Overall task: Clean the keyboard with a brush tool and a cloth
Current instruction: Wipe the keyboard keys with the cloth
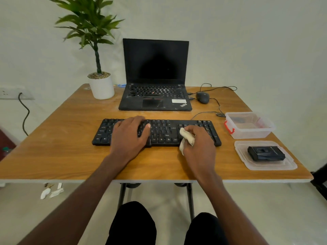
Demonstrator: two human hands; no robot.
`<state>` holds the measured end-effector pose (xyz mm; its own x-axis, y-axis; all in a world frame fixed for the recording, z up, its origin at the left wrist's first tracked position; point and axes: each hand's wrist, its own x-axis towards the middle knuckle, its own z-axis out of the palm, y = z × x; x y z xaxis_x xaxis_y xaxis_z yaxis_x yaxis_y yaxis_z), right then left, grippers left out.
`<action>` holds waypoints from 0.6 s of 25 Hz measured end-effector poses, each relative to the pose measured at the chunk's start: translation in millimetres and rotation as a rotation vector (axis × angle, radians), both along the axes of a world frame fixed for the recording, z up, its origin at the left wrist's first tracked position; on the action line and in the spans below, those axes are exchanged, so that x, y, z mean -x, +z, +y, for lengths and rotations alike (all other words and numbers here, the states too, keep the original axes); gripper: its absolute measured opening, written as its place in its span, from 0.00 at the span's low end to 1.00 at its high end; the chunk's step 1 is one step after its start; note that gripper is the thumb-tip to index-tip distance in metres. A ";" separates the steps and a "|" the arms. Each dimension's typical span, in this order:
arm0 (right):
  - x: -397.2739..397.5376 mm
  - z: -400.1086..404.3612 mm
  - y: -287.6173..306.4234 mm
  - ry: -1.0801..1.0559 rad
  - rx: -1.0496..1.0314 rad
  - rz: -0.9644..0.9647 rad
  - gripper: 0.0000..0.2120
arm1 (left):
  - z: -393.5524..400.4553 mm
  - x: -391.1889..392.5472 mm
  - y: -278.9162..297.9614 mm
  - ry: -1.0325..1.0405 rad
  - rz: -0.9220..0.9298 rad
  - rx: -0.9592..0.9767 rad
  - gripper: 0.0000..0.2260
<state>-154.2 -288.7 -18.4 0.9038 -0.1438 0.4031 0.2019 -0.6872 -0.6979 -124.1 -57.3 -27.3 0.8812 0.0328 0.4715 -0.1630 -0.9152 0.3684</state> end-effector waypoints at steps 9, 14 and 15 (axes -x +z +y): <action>-31.0 87.7 8.3 0.229 0.042 -0.032 0.17 | 157.3 21.0 -11.6 -0.005 0.341 0.602 0.59; -64.6 160.9 25.8 0.437 0.108 0.048 0.18 | 174.8 9.0 -9.1 -0.120 0.572 0.369 0.73; -69.0 173.4 27.5 0.466 0.103 0.055 0.19 | 175.0 5.2 -10.1 -0.092 0.576 0.244 0.73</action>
